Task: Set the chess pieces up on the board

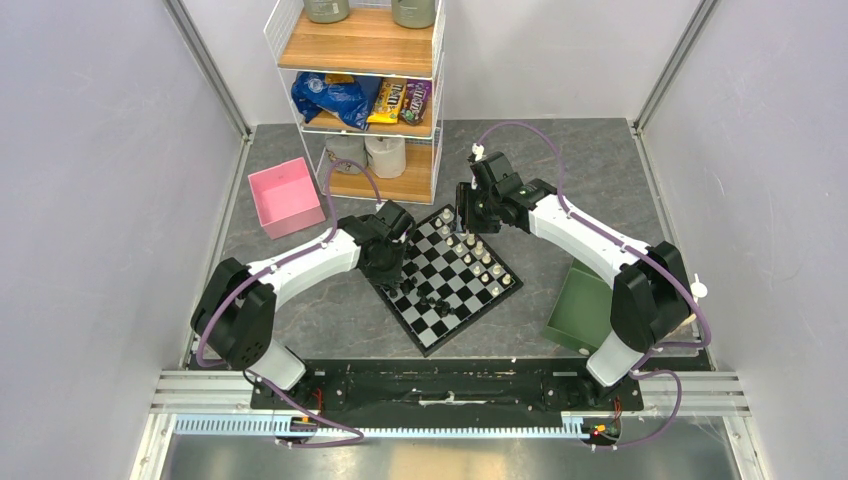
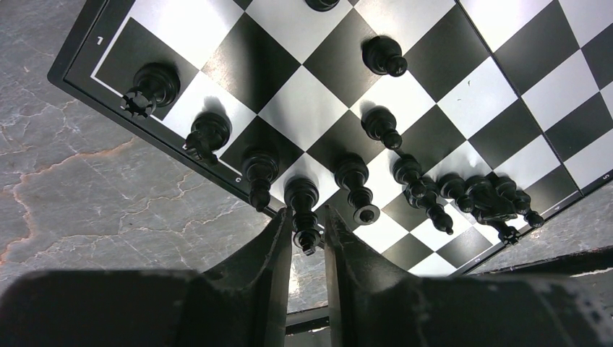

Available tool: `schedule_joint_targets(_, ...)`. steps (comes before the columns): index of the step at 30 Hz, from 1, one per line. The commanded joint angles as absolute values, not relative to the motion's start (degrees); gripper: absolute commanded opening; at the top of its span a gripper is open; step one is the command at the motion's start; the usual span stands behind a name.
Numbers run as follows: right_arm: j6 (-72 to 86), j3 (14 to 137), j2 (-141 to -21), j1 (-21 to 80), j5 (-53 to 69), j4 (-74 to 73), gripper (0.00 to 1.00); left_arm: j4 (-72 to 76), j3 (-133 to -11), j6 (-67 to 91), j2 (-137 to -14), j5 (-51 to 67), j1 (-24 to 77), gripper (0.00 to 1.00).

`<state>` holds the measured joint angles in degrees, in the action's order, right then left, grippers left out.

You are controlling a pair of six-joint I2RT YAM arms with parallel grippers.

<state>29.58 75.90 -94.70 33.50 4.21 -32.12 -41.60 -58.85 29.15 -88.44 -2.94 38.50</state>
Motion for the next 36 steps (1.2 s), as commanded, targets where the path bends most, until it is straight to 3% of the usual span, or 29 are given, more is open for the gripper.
schedule_joint_targets(1,29.88,75.94,-94.74,33.22,4.55,-30.79,0.55,-40.52,-59.15,30.67,-86.35,-4.06,38.85,0.31)
schedule_joint_targets(17,30.01,75.76,-94.41,33.22,4.45,-30.84,0.55,-42.8,-63.17,30.12,-83.77,-5.19,38.85,0.48)
schedule_joint_targets(36,30.07,75.51,-94.32,33.22,4.23,-30.85,0.55,-38.74,-64.0,26.46,-88.6,-0.97,40.86,0.45)
